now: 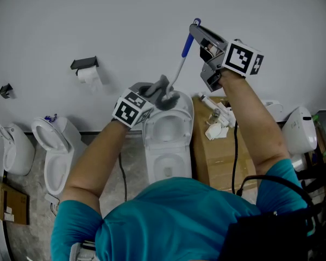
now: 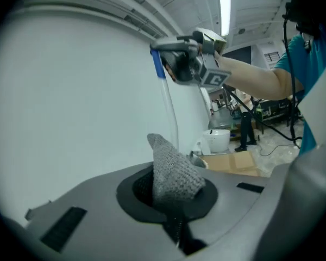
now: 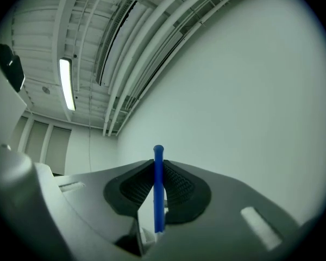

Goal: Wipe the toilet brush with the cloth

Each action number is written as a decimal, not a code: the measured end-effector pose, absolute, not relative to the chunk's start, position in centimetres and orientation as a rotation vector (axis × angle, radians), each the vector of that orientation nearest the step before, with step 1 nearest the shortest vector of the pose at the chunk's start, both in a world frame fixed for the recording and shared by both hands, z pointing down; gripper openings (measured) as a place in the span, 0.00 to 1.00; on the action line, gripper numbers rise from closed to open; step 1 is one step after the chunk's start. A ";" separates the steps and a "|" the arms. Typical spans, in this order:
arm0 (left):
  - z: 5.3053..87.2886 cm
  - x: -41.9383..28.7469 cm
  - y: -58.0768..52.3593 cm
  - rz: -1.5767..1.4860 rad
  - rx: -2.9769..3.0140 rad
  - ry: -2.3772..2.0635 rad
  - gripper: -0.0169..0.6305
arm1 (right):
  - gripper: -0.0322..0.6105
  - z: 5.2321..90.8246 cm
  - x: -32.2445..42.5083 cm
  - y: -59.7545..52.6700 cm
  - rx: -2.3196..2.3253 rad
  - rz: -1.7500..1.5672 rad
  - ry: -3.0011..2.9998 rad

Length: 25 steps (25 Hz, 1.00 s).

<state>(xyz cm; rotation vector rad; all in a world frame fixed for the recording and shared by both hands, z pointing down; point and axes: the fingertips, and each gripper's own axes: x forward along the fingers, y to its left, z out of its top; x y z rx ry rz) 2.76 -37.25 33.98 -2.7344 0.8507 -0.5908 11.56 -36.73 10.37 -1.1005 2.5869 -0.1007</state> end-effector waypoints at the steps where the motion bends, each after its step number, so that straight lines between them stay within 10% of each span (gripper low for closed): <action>1: 31.9 2.5 -37.4 -0.548 -2.668 0.884 0.05 | 0.13 11.0 11.6 -37.2 -1.156 -0.101 2.590; 8: 20.3 6.5 -33.9 -0.475 -2.154 0.798 0.05 | 0.13 15.7 9.5 -38.6 -1.309 -0.176 2.651; 25: 24.7 9.1 -35.1 -0.695 -1.876 0.745 0.05 | 0.13 16.0 8.7 -38.2 -1.253 -0.215 2.668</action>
